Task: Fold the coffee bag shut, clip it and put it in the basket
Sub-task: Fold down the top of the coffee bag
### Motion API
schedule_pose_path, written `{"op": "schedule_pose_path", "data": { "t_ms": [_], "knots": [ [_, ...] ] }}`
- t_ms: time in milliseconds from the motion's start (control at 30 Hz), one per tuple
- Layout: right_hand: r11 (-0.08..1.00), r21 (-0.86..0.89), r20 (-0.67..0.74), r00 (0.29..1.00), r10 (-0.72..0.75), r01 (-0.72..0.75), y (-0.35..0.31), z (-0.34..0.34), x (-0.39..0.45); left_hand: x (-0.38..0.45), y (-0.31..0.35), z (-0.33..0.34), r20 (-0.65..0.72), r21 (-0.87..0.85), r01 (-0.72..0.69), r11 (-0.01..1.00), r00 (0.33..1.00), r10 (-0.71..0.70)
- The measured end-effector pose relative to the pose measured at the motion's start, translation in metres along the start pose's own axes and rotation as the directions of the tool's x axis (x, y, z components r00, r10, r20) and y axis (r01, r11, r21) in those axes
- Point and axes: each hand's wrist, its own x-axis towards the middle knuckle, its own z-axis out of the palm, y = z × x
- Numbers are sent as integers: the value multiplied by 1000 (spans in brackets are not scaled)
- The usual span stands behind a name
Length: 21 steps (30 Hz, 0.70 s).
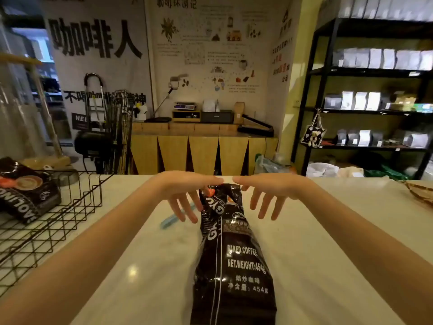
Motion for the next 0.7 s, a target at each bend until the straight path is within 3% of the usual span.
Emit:
{"op": "schedule_pose_path", "data": {
  "t_ms": [133, 467, 700],
  "knots": [
    [996, 61, 42, 998, 55, -58, 9, 20, -1, 0, -16, 19, 2, 16, 110, 994, 994, -110],
    [964, 249, 110, 992, 68, -94, 30, 49, 3, 9, -37, 48, 104, -142, 38, 989, 994, -23],
    [922, 369, 147, 987, 67, -117, 35, 54, 3, 9, -34, 62, 35, -240, 60, 969, 998, -53]
  ]
}}
